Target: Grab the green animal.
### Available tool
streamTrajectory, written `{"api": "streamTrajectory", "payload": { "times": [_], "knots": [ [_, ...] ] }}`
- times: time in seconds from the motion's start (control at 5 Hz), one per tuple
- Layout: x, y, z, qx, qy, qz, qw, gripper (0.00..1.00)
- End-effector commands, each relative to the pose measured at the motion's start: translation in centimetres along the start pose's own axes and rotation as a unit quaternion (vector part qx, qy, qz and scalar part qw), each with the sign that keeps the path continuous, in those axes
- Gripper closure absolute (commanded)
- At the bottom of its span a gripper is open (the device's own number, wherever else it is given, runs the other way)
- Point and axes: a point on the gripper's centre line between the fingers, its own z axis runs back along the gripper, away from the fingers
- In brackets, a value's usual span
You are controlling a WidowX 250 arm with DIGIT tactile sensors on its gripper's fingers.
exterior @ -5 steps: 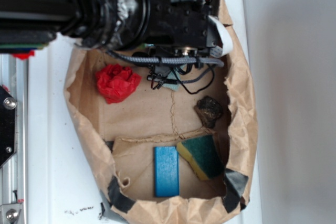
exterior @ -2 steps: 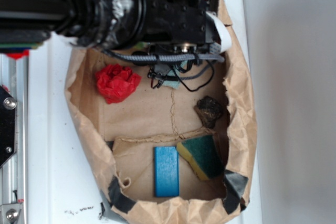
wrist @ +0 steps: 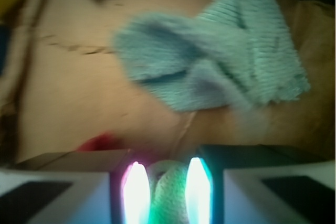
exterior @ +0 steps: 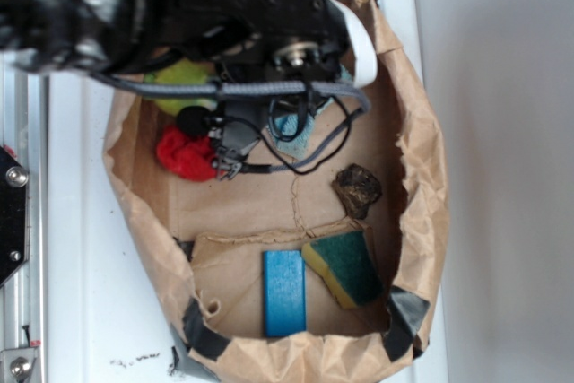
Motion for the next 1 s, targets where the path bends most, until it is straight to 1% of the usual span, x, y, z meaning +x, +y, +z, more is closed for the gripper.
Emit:
{"api": "streamTrajectory", "payload": {
  "times": [0.0,0.4,0.6,0.8],
  "knots": [
    [-0.3,0.3,4.8,-0.023,-0.049,-0.012,0.998,1.00],
    [0.9,-0.7,6.7,-0.053,-0.063,0.004,0.997,1.00],
    [1.4,-1.6,7.6,-0.064,-0.087,0.005,0.994,1.00],
    [2.6,-2.3,9.1,-0.074,-0.107,0.013,0.991,1.00]
  ]
}}
